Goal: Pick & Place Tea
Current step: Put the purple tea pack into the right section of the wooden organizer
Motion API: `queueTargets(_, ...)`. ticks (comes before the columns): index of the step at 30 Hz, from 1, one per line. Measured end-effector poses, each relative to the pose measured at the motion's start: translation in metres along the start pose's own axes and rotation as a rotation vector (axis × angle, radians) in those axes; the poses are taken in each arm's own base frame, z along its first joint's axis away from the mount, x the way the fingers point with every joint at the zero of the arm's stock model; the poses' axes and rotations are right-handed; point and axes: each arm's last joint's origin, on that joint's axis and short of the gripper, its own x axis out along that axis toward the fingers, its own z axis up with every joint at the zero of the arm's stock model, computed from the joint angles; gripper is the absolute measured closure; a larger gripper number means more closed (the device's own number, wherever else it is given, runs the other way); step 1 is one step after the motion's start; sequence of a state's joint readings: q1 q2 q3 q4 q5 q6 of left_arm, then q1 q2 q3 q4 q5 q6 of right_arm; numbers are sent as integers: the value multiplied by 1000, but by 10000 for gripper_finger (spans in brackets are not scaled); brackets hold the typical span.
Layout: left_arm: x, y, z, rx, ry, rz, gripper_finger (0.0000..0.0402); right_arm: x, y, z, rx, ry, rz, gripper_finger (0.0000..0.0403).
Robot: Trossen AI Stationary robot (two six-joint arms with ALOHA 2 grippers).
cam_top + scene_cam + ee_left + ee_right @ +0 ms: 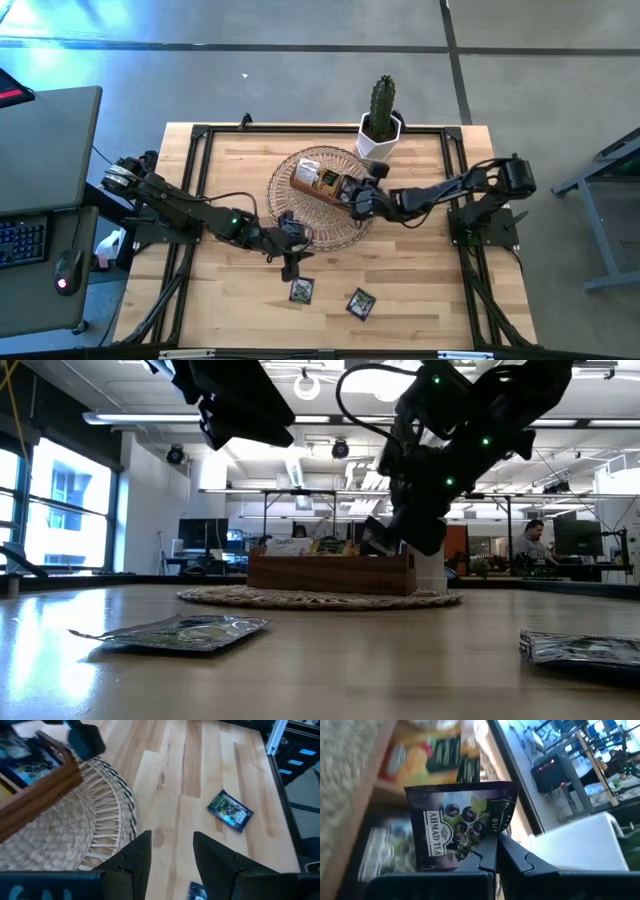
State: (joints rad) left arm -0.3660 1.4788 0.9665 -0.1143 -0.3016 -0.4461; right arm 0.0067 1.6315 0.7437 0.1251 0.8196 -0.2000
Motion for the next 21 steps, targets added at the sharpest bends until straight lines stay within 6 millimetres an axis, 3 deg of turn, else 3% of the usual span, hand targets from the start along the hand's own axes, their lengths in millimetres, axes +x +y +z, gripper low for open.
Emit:
queueTargets(11, 0, 1, 0, 25, -10, 22, 257, -1, 4, -4, 6, 16, 125, 377)
queueTargets(21, 0, 1, 0, 25, -10, 22, 257, -2, 3, -5, 18, 29, 134, 307)
